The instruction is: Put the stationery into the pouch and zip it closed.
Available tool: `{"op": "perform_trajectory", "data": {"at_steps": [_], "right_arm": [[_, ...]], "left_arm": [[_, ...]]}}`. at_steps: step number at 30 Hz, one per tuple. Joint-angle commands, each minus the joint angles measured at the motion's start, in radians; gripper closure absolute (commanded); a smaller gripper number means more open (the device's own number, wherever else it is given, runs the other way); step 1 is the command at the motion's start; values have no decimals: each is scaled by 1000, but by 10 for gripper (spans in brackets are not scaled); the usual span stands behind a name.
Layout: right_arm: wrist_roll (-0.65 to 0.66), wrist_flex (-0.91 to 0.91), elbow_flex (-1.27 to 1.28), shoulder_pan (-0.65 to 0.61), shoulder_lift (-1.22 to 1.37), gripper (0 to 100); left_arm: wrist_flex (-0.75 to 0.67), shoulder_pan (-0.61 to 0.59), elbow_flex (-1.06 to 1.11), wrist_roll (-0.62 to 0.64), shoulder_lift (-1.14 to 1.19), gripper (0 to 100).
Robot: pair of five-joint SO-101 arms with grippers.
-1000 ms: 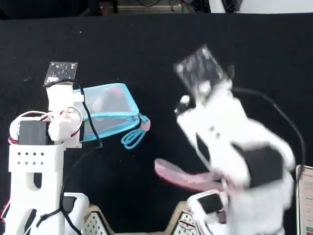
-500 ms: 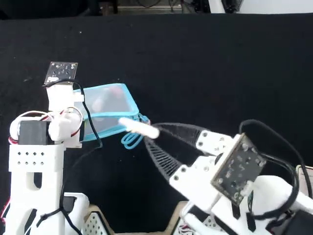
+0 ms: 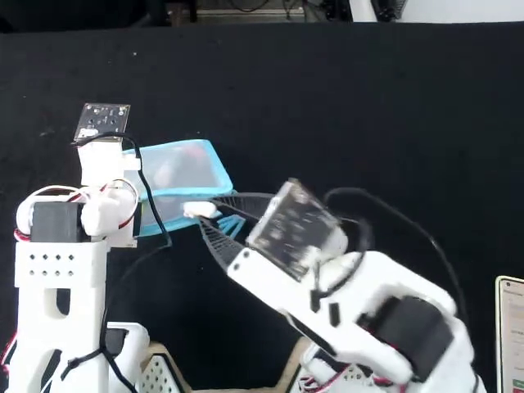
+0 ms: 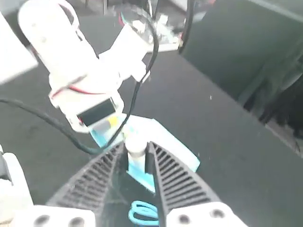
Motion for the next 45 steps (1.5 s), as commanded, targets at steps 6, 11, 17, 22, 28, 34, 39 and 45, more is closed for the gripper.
{"op": "perform_trajectory", "data": {"at_steps": [6,11,17,22,28,34,39,45], "right_arm": [[9,-255,289,-9,-16,988],[100,-250,367,-11,-15,975],[106,-80,240,-9,-15,826],[107,60,58,-6,-16,832],[107,103,76,-8,-8,832],[107,-189,341,-11,-7,876],[100,-302,456,-38,-7,891],[104,-311,464,-37,-7,890]], "left_arm": [[5,7,5,8,2,968],[5,7,5,8,2,968],[5,7,5,8,2,968],[5,7,5,8,2,968],[5,7,5,8,2,968],[5,7,5,6,2,968],[5,7,5,6,2,968],[5,7,4,6,2,968]]}}
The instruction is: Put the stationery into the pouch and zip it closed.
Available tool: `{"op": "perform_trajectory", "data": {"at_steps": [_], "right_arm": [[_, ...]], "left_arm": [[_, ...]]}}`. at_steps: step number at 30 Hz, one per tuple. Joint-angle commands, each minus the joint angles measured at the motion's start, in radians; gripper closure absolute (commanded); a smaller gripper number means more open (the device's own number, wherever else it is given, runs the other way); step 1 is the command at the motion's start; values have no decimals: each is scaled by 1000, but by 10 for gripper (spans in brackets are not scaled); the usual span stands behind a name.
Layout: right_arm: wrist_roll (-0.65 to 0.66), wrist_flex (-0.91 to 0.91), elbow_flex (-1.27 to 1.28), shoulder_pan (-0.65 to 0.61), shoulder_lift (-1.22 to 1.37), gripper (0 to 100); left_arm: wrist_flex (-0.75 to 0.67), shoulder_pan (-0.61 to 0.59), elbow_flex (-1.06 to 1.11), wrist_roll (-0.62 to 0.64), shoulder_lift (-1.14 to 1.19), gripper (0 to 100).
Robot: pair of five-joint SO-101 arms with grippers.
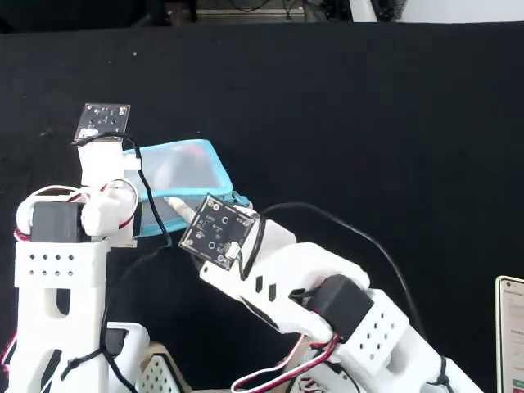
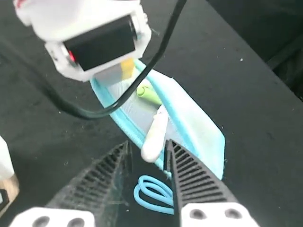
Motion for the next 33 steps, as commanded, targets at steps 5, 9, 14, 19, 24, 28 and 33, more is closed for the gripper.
{"op": "perform_trajectory", "data": {"at_steps": [5,9,14,19,24,28,33], "right_arm": [[6,-83,18,-8,-4,892],[9,-98,39,-8,-5,893],[6,-97,44,-8,-5,893],[8,-97,36,-6,-7,988],[9,20,-96,69,-7,988],[32,178,-259,109,-4,988],[103,242,-305,107,45,988]], "left_arm": [[5,5,4,6,2,968],[5,5,4,6,2,968],[5,5,4,6,2,968],[5,5,4,6,2,968],[5,5,4,6,2,968],[5,5,4,6,2,968],[5,5,4,6,2,968]]}}
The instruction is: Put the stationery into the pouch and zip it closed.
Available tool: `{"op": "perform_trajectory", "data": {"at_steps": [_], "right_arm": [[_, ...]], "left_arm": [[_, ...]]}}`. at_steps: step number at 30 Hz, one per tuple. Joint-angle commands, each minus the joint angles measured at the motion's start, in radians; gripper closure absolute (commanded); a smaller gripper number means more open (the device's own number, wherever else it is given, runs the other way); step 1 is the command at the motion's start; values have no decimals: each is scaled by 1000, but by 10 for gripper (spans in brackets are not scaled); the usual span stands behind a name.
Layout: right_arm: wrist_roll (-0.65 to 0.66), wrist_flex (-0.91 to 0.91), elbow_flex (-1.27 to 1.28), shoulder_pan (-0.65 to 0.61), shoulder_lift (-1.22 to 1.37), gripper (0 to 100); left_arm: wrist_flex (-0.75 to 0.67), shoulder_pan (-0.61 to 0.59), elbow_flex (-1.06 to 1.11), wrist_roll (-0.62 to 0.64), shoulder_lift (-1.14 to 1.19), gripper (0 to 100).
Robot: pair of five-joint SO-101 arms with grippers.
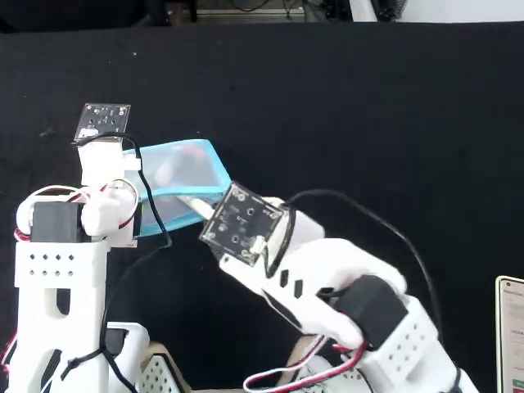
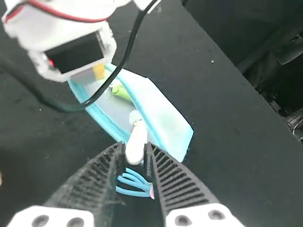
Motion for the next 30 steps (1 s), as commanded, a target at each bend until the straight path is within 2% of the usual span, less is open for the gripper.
{"op": "perform_trajectory", "data": {"at_steps": [1,8,13,18,23,26,30], "right_arm": [[54,34,-87,17,76,988],[115,58,-186,-95,315,988],[121,78,-242,-181,349,988],[118,64,-240,-203,351,988],[64,-89,-140,-279,346,988],[64,-173,-58,-282,346,988],[64,-190,-27,-282,343,988]], "left_arm": [[5,5,4,6,2,968],[5,5,4,5,2,968],[3,5,4,3,2,968],[3,5,2,5,2,968],[3,5,2,5,2,968],[5,5,4,6,2,968],[5,5,4,6,2,968]]}}
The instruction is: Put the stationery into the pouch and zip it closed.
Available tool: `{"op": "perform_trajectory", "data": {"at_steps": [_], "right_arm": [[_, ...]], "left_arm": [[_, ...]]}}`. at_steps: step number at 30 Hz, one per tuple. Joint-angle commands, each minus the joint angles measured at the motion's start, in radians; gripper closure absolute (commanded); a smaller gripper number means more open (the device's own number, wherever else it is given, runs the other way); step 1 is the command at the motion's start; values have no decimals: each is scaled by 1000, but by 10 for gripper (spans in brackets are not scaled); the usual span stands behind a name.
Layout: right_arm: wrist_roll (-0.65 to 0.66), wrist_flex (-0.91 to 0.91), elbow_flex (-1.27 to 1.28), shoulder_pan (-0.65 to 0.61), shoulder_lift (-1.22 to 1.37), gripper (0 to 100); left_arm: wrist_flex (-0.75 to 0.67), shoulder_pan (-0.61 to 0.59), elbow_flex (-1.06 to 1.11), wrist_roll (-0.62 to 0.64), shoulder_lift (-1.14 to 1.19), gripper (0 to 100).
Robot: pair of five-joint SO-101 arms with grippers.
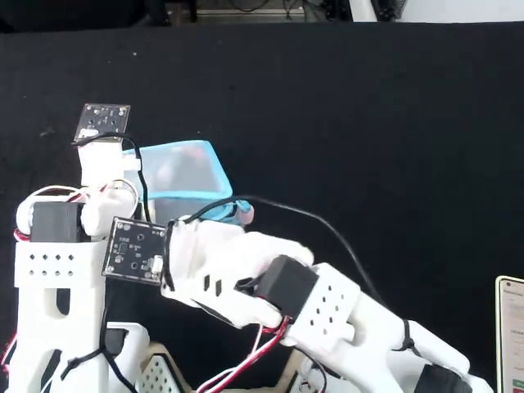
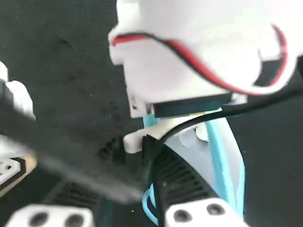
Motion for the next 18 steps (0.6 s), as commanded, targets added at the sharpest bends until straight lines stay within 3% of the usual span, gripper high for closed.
{"op": "perform_trajectory", "data": {"at_steps": [1,6,18], "right_arm": [[-9,-26,5,-18,-8,988],[-8,35,2,-15,-110,988],[-2,204,-76,166,-228,984]], "left_arm": [[3,7,4,6,2,968],[3,7,4,6,2,968],[3,7,4,6,2,968]]}}
